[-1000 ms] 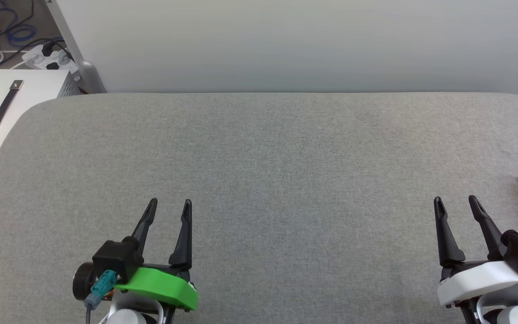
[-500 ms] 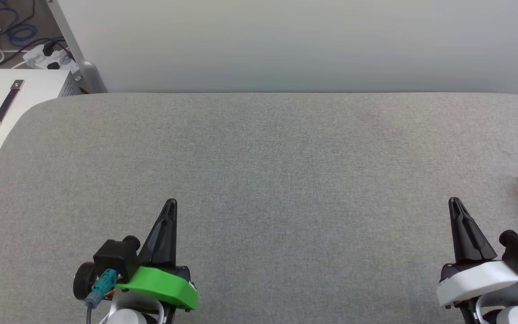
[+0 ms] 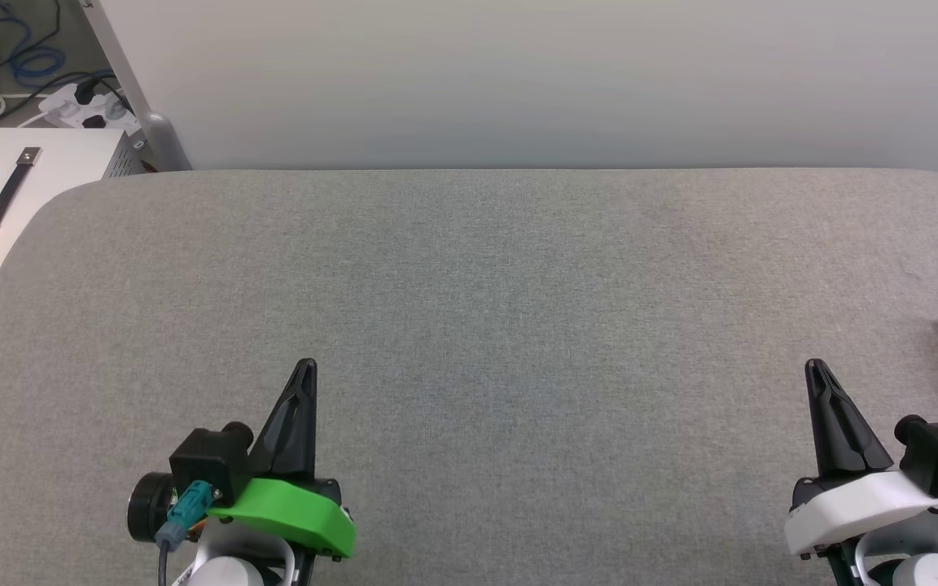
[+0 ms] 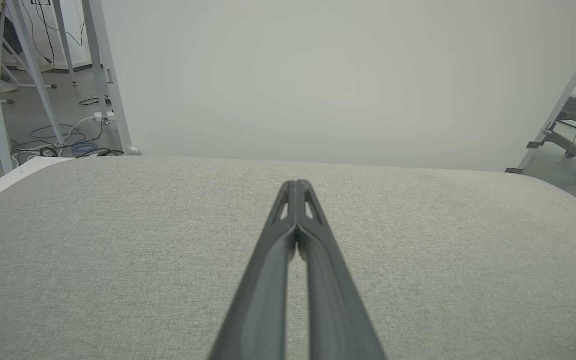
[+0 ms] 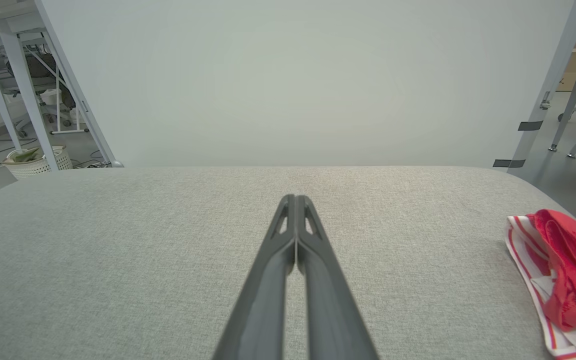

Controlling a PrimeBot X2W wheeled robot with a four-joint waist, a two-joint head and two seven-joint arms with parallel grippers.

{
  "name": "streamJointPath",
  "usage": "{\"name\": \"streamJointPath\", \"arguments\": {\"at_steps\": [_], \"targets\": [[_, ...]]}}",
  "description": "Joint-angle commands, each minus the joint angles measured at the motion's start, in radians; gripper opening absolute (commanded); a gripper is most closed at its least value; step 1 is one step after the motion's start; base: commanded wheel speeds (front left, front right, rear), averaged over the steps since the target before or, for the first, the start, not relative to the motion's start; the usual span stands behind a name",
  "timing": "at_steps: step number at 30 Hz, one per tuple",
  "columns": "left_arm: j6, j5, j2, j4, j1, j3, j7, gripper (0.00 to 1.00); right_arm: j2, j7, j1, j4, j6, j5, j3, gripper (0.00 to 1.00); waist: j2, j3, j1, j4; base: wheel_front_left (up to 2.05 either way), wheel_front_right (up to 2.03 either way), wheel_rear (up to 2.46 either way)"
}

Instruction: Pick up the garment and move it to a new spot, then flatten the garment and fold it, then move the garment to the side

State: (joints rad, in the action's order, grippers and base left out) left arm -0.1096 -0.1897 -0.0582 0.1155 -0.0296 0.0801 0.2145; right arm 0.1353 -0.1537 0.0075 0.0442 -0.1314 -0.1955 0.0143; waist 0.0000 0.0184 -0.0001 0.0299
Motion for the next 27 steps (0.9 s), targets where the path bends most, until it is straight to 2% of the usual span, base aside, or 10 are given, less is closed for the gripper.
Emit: {"name": "streamJointPath", "arguments": {"at_steps": [1,27], "targets": [[0.008,0.015,0.002,-0.008,0.005,-0.006,-0.005,0.0,-0.005,0.005,-0.001,-0.005,0.0,0.014,-0.002,0.0,0.0,0.0,0.0001,0.0,0.0,0.0,0.0],[0.033,0.058,0.003,-0.034,0.011,-0.024,-0.057,0.0,-0.025,0.042,-0.003,-0.015,0.0,0.059,-0.005,0.0,0.0,-0.005,0.0001,-0.008,0.0,0.0,0.0]]}}
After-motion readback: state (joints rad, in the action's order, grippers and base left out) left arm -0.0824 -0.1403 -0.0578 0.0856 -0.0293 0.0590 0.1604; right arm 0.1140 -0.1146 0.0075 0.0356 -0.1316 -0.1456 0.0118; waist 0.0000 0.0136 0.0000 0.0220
